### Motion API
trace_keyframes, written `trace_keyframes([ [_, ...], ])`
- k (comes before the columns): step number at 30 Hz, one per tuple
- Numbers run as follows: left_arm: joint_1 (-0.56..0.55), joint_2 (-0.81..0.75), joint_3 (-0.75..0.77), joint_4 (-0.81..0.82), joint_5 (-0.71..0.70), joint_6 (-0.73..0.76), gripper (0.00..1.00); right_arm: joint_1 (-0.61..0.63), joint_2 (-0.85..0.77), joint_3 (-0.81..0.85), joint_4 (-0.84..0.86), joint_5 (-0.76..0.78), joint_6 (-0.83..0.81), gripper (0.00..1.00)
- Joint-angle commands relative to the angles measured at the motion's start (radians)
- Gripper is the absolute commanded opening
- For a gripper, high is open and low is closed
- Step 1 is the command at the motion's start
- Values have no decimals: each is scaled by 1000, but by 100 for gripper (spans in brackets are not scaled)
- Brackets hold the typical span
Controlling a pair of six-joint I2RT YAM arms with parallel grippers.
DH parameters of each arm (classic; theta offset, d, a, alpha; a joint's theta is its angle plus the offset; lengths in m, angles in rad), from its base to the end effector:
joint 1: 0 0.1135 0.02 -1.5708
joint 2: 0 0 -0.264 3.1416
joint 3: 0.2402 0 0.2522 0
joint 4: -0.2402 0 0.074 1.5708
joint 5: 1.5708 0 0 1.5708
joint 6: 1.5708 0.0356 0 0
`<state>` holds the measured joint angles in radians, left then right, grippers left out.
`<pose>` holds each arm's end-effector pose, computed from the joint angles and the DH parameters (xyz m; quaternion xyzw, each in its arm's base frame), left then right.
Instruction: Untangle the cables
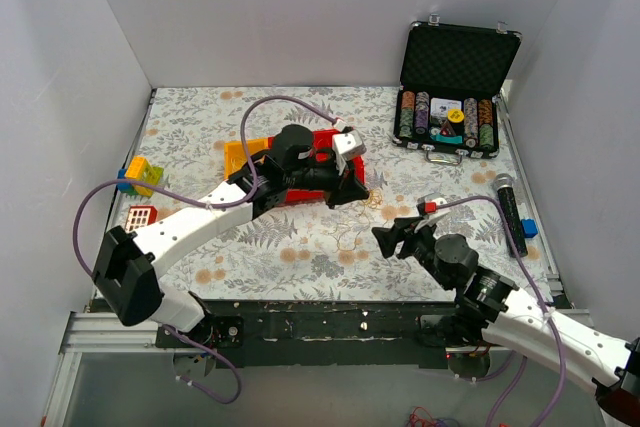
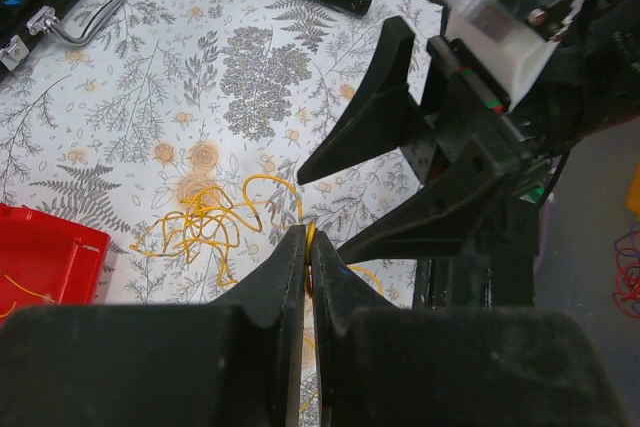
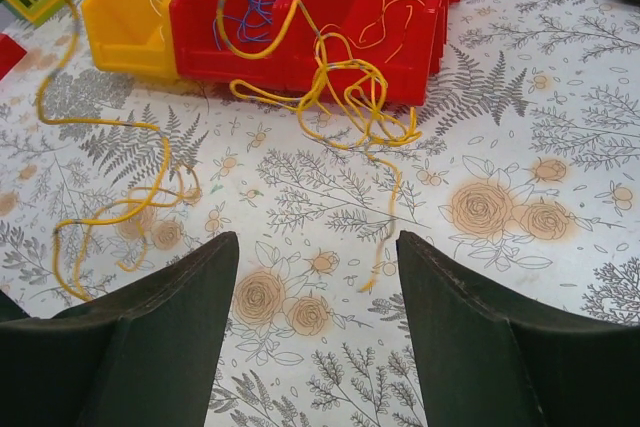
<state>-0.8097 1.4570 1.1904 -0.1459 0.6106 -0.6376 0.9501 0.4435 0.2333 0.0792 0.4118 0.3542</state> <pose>0.2174 -0.2578 0.3278 0.2325 0.7811 -0.5342 0.2246 0.0926 0.1051 0.2204 -0.0872 0.7431 0.2695 0.6062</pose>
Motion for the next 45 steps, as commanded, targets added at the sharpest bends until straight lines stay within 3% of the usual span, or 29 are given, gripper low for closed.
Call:
trace_keyframes([
  [1,-2,-70,-26,-46,15,-16,0,-2,58,61,142,-34,-53,73],
  [15,-2,-101,5,-75,115,13,0,-2,256,169,326,-114,-121,73],
  [19,-3,-107,40,-106,167,7,0,-2,311,190,355,-73,-153,70],
  [21,-2,-115,63,-121,193,3,0,-1,331,192,369,-51,-167,66],
  [29,-2,-122,184,-173,267,-37,0,-16,437,204,393,-65,-170,35],
  [36,7,-109,328,-184,275,-56,0,-16,463,135,435,-114,-129,35],
  [45,55,-29,667,-155,135,-48,0,-16,457,-41,441,-165,6,38],
])
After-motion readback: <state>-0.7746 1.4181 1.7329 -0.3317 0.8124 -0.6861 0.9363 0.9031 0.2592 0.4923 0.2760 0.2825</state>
